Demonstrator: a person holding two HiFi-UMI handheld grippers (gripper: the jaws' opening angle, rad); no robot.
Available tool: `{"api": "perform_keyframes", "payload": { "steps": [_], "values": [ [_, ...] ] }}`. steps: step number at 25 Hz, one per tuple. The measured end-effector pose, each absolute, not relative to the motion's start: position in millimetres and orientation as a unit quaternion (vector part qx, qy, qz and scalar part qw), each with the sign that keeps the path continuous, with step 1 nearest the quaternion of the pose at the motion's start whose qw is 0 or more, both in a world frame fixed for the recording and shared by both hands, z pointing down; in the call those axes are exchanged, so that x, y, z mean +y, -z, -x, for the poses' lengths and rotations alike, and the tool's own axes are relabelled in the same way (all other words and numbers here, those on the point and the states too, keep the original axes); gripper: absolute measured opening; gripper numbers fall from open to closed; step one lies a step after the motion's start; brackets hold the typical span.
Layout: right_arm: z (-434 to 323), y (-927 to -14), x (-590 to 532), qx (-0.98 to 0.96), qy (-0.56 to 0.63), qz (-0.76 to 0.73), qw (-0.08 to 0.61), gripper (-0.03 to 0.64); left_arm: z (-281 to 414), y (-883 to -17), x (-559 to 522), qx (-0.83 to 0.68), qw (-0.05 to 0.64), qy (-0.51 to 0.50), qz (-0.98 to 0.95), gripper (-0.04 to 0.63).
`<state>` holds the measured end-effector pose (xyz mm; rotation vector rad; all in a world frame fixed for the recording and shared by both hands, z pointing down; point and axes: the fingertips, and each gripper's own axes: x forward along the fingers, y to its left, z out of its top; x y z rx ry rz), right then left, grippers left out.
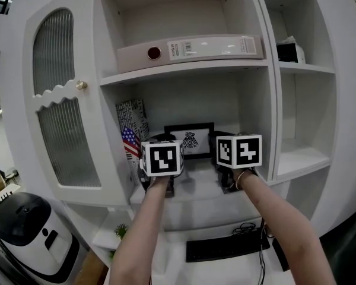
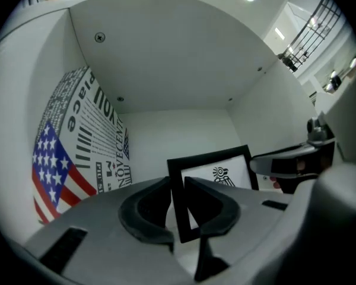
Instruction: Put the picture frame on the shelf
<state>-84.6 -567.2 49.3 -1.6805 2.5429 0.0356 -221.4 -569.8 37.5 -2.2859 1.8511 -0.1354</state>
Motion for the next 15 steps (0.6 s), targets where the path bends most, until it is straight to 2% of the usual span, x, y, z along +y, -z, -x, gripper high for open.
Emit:
{"api": "perform_keyframes", "payload": {
  "steps": [15],
  "values": [
    [85.0,-63.0,-614.7,0.834,0.004,0.552,-0.001,0.057,220.6,-60.4,-619.0,0.621,0.051,0.082,0.778,0.067]
  ]
}}
